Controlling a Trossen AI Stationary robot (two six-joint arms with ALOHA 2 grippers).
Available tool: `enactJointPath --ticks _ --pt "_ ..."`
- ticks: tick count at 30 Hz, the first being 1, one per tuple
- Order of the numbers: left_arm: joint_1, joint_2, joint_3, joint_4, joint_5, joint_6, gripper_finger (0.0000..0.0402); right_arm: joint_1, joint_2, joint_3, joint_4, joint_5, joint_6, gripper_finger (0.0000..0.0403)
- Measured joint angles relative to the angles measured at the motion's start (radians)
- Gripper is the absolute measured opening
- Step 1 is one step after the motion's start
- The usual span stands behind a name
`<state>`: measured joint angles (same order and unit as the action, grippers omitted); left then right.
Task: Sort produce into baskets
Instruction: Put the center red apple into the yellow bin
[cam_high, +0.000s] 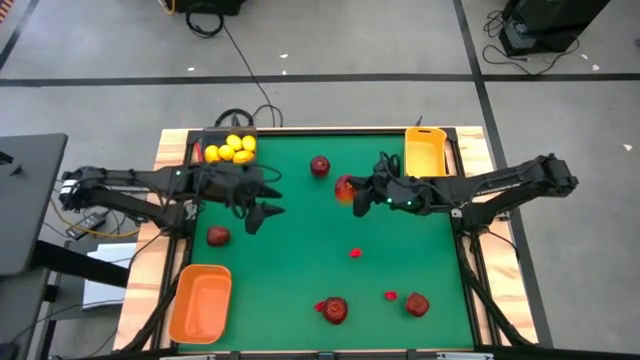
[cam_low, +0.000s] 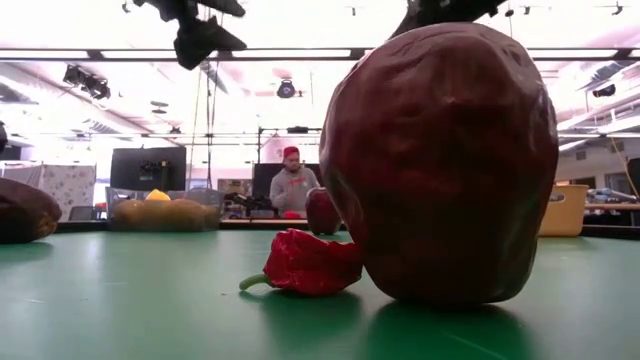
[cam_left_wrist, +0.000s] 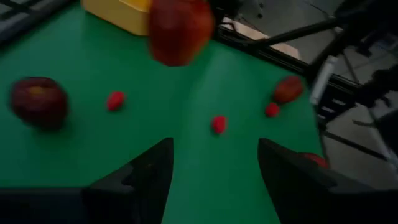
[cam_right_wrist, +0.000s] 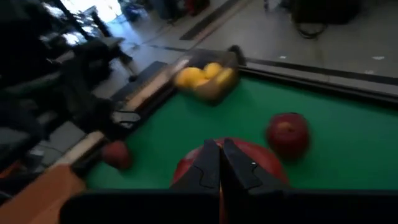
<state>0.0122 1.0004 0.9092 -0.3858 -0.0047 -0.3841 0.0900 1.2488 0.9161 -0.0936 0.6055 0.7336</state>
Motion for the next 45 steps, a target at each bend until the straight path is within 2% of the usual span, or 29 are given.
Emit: enactJointPath --ticks 5,9,17,19,31,36,39,45 --pt "0.078 0.021 0.0 0.069 0.007 -0.015 0.0237 -0.071 -0.049 0.0 -0.15 0.093 0.058 0.0005" --pt "0.116 0.063 0.0 0.167 0.052 -0.015 0.0237 -0.17 -0.09 0.0 -0.31 0.156 0.141 0.0005" --pt "0.157 0.152 -0.001 0.172 0.075 -0.014 0.0237 -0.373 -0.116 0.001 -0.691 0.197 0.319 0.0005" --pt "0.166 0.164 -0.001 0.176 0.075 -0.014 0.0237 -0.417 -0.106 -0.01 -0.74 0.212 0.343 0.0005" --pt "0.218 0.185 -0.001 0.2 0.086 -0.019 0.0237 -0.567 -0.089 -0.195 -0.69 0.12 0.34 0.0005" --pt "0.218 0.185 -0.001 0.18 0.063 -0.063 0.0237 -0.604 -0.089 -0.278 -0.554 0.036 0.268 0.0008" --pt "0.218 0.185 -0.001 0.177 0.059 -0.064 0.0237 -0.623 -0.09 -0.305 -0.494 -0.01 0.254 0.0014" --pt "0.218 0.185 -0.001 0.176 0.06 -0.078 0.0237 -0.64 -0.091 -0.314 -0.496 -0.05 0.263 0.004"
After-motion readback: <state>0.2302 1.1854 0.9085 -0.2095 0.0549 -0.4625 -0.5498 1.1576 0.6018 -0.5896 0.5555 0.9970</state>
